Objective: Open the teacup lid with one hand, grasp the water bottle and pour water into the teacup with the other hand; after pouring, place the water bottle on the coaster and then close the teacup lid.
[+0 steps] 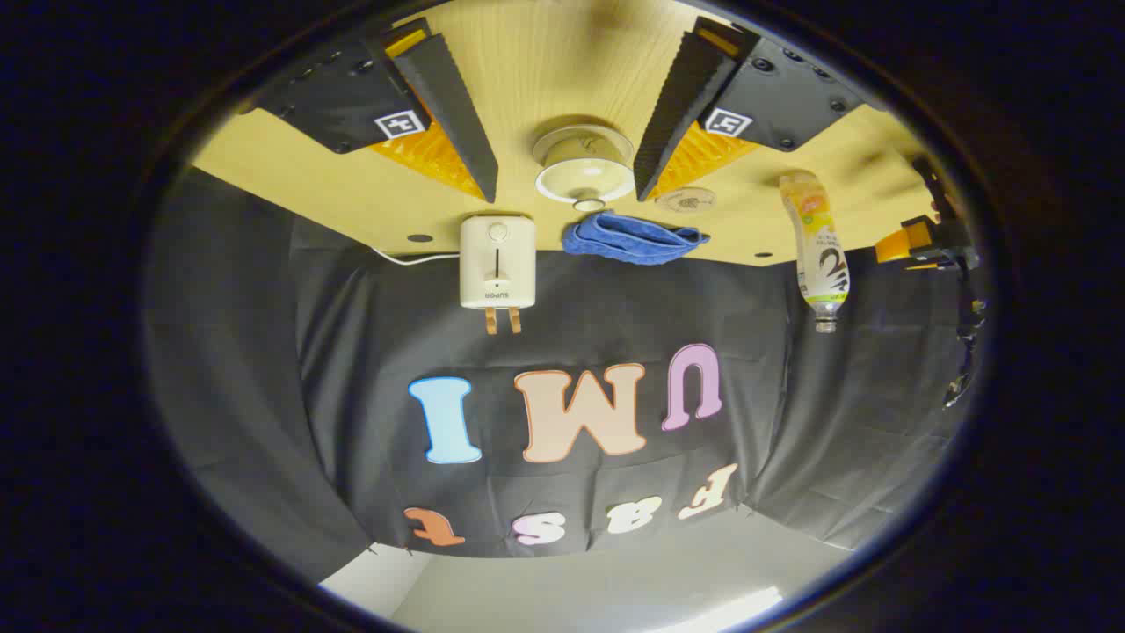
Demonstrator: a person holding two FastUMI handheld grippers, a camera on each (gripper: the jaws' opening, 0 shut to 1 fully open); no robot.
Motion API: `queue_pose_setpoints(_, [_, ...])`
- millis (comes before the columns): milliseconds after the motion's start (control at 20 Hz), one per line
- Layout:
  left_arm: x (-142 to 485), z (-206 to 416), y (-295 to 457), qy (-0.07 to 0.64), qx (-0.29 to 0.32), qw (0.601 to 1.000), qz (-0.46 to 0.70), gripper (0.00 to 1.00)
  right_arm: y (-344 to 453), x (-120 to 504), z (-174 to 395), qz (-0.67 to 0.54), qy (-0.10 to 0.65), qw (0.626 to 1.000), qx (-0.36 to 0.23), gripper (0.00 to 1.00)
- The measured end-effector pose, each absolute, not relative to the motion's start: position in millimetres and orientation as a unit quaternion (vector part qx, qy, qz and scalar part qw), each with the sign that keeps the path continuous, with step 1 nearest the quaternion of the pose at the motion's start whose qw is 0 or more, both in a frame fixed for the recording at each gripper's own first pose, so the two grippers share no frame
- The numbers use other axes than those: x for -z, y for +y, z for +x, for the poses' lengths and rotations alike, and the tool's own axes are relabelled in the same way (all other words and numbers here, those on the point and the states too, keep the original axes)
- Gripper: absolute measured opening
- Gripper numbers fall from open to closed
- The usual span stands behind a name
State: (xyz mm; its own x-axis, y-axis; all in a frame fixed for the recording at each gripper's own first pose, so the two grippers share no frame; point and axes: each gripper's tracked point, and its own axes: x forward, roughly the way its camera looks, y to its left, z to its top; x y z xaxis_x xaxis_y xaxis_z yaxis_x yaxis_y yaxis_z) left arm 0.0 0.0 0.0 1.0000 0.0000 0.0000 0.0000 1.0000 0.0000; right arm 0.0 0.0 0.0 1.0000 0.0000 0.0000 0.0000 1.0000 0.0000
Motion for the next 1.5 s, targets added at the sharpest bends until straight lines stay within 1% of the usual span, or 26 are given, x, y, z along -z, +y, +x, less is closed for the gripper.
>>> queue_pose_setpoints(50, [0.8,-0.3,0.4,0.0,0.0,1.0,0.0,0.94,-0.5,0.5,0.6,0.0,0.0,1.0,0.0,0.99])
queue_pose_setpoints(550, [1.4,0.4,1.6,0.0,-0.002,1.0,0.0,0.94,-1.2,1.7,1.8,0.0,-0.001,1.0,-0.001,0.99])
queue_pose_setpoints(600, [1.1,0.6,1.6,0.0,-0.003,1.0,0.0,0.94,-1.2,1.6,1.9,0.0,-0.001,1.0,-0.001,0.97])
queue_pose_setpoints(800, [1.5,0.2,0.9,0.0,-0.002,1.0,0.0,0.94,-1.5,1.6,1.8,0.0,-0.001,1.0,-0.001,0.99])
queue_pose_setpoints(1500, [1.9,0.0,0.7,0.0,-0.002,1.0,0.0,0.94,4.2,2.1,9.8,0.0,0.001,1.0,-0.013,0.99])
